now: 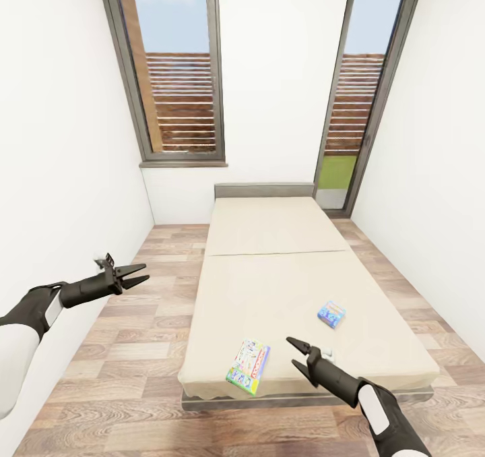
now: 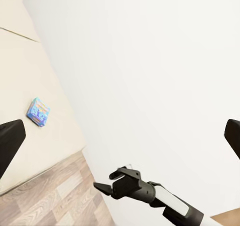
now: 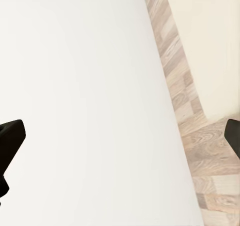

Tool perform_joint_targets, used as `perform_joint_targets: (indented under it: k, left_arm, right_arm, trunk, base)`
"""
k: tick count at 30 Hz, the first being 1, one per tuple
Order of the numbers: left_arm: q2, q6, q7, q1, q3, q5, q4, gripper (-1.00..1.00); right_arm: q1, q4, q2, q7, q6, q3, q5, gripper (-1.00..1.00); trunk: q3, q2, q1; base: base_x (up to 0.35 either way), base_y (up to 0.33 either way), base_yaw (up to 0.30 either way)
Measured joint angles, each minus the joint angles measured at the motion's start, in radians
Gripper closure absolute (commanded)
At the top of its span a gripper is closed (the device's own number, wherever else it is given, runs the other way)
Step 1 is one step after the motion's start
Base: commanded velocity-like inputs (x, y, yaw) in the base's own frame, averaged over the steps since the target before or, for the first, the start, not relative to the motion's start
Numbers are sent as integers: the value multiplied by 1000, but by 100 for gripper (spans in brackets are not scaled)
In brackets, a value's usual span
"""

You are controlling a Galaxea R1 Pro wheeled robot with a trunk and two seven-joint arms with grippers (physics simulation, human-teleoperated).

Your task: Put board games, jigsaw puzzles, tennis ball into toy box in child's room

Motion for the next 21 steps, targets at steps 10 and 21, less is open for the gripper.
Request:
perform_joint_targets:
  k: [10,21]
  left_arm:
    - [-2,1,1,0,-1,1,0,-100]
    - [-1,1,0,0,-2,1,-4,-100]
  right_arm:
    - [0,8,4,-2,-30,-16,-19,-100]
    - [0,34,5,-11,-41,-18,-21,-100]
  trunk:
    - [-31,-70,38]
    - [-66,-147,81]
  base:
    - [0,0,0]
    - [0,0,0]
